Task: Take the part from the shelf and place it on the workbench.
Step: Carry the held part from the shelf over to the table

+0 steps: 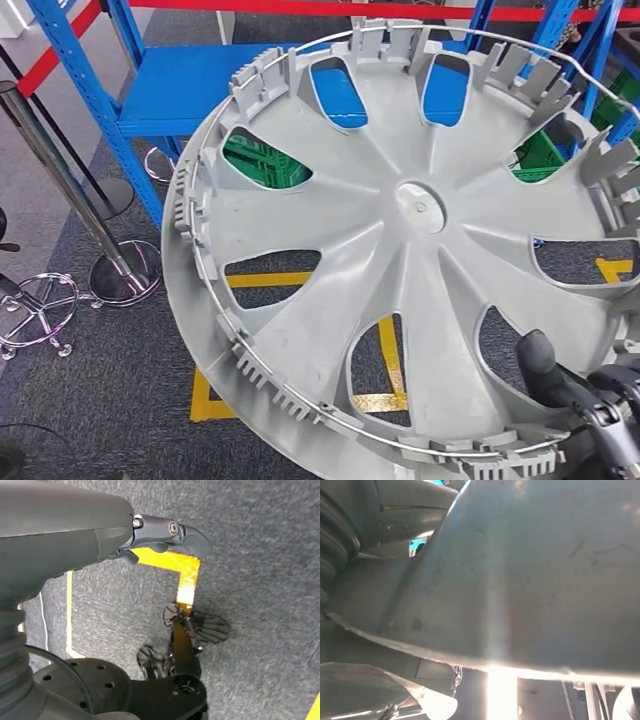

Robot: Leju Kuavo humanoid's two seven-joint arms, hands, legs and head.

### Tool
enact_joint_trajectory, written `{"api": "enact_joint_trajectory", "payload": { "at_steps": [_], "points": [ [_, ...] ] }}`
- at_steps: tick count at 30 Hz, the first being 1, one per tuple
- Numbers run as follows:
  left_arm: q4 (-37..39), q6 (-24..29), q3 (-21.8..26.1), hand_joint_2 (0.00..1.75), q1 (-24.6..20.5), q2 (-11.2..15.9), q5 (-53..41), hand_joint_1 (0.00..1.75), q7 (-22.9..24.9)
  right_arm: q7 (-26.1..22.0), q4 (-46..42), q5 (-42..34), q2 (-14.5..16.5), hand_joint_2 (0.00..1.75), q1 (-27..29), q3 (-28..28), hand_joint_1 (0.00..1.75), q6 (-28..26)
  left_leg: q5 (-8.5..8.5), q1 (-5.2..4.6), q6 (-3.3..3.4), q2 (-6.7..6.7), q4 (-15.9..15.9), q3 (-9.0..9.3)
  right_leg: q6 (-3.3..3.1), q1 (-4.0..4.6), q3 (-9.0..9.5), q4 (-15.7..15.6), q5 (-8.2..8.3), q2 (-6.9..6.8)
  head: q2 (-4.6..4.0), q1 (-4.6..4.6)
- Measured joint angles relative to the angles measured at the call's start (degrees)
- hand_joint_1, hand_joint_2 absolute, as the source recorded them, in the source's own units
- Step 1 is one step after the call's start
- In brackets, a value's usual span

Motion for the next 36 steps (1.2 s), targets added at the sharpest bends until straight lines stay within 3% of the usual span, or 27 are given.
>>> {"api": "enact_joint_trajectory", "payload": {
  "at_steps": [1,3,5,7,8,10,12,13,14,15,17,19,20,22,23,24,27,28,29,30,31,32,34,36],
  "points": [
    [0.0,0.0,0.0,1.75,0.0,0.0,-0.1,0.00,0.0,0.0,-0.1,0.0,0.0,1.75,0.0,-0.1,1.75,0.0,0.31,0.03,-0.20,0.00,0.5,-0.77,0.01,-0.05,2.61,-3.6,1.29,0.01,0.00,0.00],
    [0.0,0.0,0.0,1.75,0.0,-0.1,-0.3,0.00,0.0,-0.1,-0.2,-0.1,0.0,1.75,-0.2,-0.1,1.75,0.0,0.99,-0.06,-0.78,-0.05,1.3,-2.03,-0.22,0.06,7.65,-11.1,1.65,0.12,0.00,0.01],
    [0.0,0.1,0.0,1.75,-0.1,-0.1,-0.4,0.00,0.0,-0.2,-0.4,-0.1,0.0,1.75,-0.2,-0.2,1.75,0.0,1.93,-0.17,-1.36,-0.08,1.6,-2.63,-0.74,0.31,8.98,-13.8,0.99,0.30,0.00,0.04],
    [0.0,0.1,0.0,1.75,0.0,0.1,-0.5,0.00,0.0,-0.2,-0.5,-0.1,0.1,1.75,-0.3,-0.2,1.75,0.0,2.36,-0.12,-1.95,-0.16,1.7,-3.06,-1.62,0.25,7.74,-13.7,1.80,0.21,0.00,0.02],
    [0.0,0.1,0.0,1.75,0.0,0.1,-0.5,0.00,0.1,-0.2,-0.5,-0.1,0.2,1.75,-0.3,-0.2,1.75,0.0,1.22,-0.06,-2.30,-0.23,2.4,-3.41,-2.13,0.18,7.34,-13.6,2.34,0.11,0.00,-0.07],
    [0.0,0.2,0.0,1.75,0.0,0.2,-0.7,0.00,0.1,-0.2,-0.5,-0.1,0.4,1.75,-0.4,-0.2,1.75,0.0,-4.11,0.11,-2.89,-0.34,6.8,-4.44,-3.01,0.06,6.18,-13.7,3.61,-0.12,0.00,-0.33],
    [0.0,0.2,0.0,1.75,0.0,0.2,-0.9,0.00,0.2,-0.3,-0.5,-0.1,0.5,1.75,-0.4,-0.2,1.75,0.0,-9.13,0.23,-3.25,-0.36,13.8,-5.29,-3.39,0.20,4.57,-13.4,4.90,-0.21,0.00,-0.51],
    [0.0,0.2,0.0,1.75,-0.1,0.2,-1.0,0.00,0.2,-0.3,-0.5,-0.1,0.6,1.75,-0.4,-0.2,1.75,0.0,-9.70,0.25,-3.30,-0.36,16.2,-5.17,-3.43,0.26,3.54,-13.3,5.56,-0.24,0.00,-0.50],
    [0.0,0.2,0.0,1.75,-0.1,0.2,-1.1,0.00,0.2,-0.3,-0.5,-0.1,0.6,1.75,-0.4,-0.2,1.75,0.0,-8.87,0.26,-3.26,-0.36,17.2,-4.36,-3.43,0.33,2.41,-13.0,6.22,-0.26,0.00,-0.51],
    [0.0,0.2,0.0,1.75,-0.1,0.2,-1.1,0.00,0.2,-0.3,-0.5,-0.1,0.6,1.75,-0.4,-0.2,1.75,0.0,-7.23,0.25,-3.10,-0.37,16.2,-2.75,-3.37,0.38,1.30,-12.8,6.85,-0.24,0.00,-0.51],
    [0.0,0.2,0.0,1.75,-0.2,0.3,-1.2,0.00,0.2,-0.3,-0.6,-0.1,0.7,1.75,-0.3,-0.2,1.75,0.0,-5.09,0.10,-2.43,-0.39,9.5,2.85,-3.09,0.53,-0.45,-12.4,8.02,-0.17,0.00,-0.52],
    [0.0,0.3,0.0,1.75,-0.5,0.3,-1.4,0.00,0.1,-0.3,-0.7,-0.1,0.8,1.75,-0.3,-0.2,1.75,0.0,-6.17,-0.19,-1.79,-0.41,1.5,8.04,-2.62,0.61,-1.28,-12.3,9.19,-0.28,0.00,-0.46],
    [0.0,0.3,0.0,1.75,-0.6,0.4,-1.5,0.00,0.1,-0.3,-0.8,-0.1,0.8,1.75,-0.3,-0.3,1.75,0.0,-6.81,-0.39,-1.56,-0.42,-0.7,9.18,-2.32,0.57,-1.46,-12.5,9.79,-0.39,0.00,-0.52],
    [0.0,0.4,0.0,1.75,-0.5,0.3,-1.6,0.00,0.1,-0.3,-0.8,-0.1,0.9,1.75,-0.3,-0.3,1.75,0.0,-6.20,-0.48,-1.04,-0.37,-1.7,8.72,-1.67,0.35,-1.69,-12.9,10.67,-0.47,0.00,-0.60],
    [0.0,0.4,0.0,1.75,-0.4,0.3,-1.6,0.00,0.2,-0.4,-0.9,-0.1,0.9,1.75,-0.3,-0.4,1.75,0.0,-5.60,-0.42,-0.64,-0.29,-1.9,8.28,-1.36,0.26,-2.08,-12.6,10.05,-0.37,0.00,-0.61],
    [0.0,0.4,0.0,1.75,-0.4,0.3,-1.7,0.00,0.2,-0.4,-0.9,-0.1,0.9,1.75,-0.3,-0.5,1.75,0.0,-4.91,-0.31,-0.26,-0.18,-2.1,7.73,-1.06,0.23,-2.68,-11.3,8.26,-0.23,0.00,-0.53],
    [0.0,0.4,0.0,1.75,-0.3,0.3,-1.7,0.00,0.2,-0.4,-0.9,-0.1,0.9,1.75,-0.3,-0.6,1.75,0.0,-3.04,-0.26,0.28,0.00,-2.1,5.57,-0.45,0.12,-5.51,-1.4,0.45,0.00,0.00,-0.43],
    [0.0,0.4,0.0,1.75,-0.3,0.3,-1.7,0.00,0.2,-0.4,-0.9,-0.1,0.9,1.75,-0.2,-0.6,1.75,0.0,-2.45,-0.28,0.24,0.03,-2.0,4.78,-0.32,0.11,-6.02,1.8,-0.25,0.00,0.00,-0.44],
    [0.0,0.3,0.0,1.75,-0.3,0.3,-1.7,0.00,0.2,-0.4,-0.9,-0.1,0.9,1.75,-0.2,-0.6,1.75,0.0,-1.89,-0.28,0.15,0.06,-1.9,3.99,-0.23,0.11,-5.81,3.5,0.40,0.01,0.00,-0.43],
    [0.0,0.3,0.0,1.75,-0.3,0.3,-1.7,0.00,0.2,-0.4,-0.9,-0.1,0.9,1.75,-0.2,-0.6,1.75,0.0,-1.42,-0.24,0.01,0.09,-1.7,3.23,-0.19,0.09,-4.43,3.0,2.05,0.00,0.00,-0.43],
    [0.0,0.3,0.0,1.75,-0.3,0.3,-1.7,0.00,0.2,-0.4,-0.9,-0.1,0.9,1.75,-0.2,-0.6,1.75,0.0,-1.05,-0.20,-0.16,0.09,-1.4,2.57,-0.19,0.07,-2.07,0.4,3.80,-0.01,0.00,-0.43],
    [0.0,0.3,0.0,1.75,-0.3,0.2,-1.7,0.00,0.2,-0.4,-0.9,-0.1,0.9,1.75,-0.2,-0.6,1.75,0.0,-0.80,-0.19,-0.37,0.09,-1.1,2.03,-0.22,0.06,0.98,-3.6,4.53,-0.02,0.00,-0.43],
    [0.0,0.2,0.0,1.75,-0.3,0.2,-1.8,0.00,0.2,-0.4,-1.0,-0.1,0.9,1.75,-0.3,-0.6,1.75,0.0,-0.43,-0.33,-0.90,0.08,-0.2,1.22,-0.49,0.14,6.19,-11.2,3.68,0.08,0.00,-0.42],
    [0.0,0.2,0.0,1.75,-0.3,0.2,-1.9,0.00,0.2,-0.4,-1.0,-0.1,0.9,1.75,-0.2,-0.6,1.75,0.0,0.06,-0.48,-1.50,0.07,0.4,0.58,-1.02,0.26,7.66,-13.8,2.54,0.24,0.00,-0.42]
  ]
}}
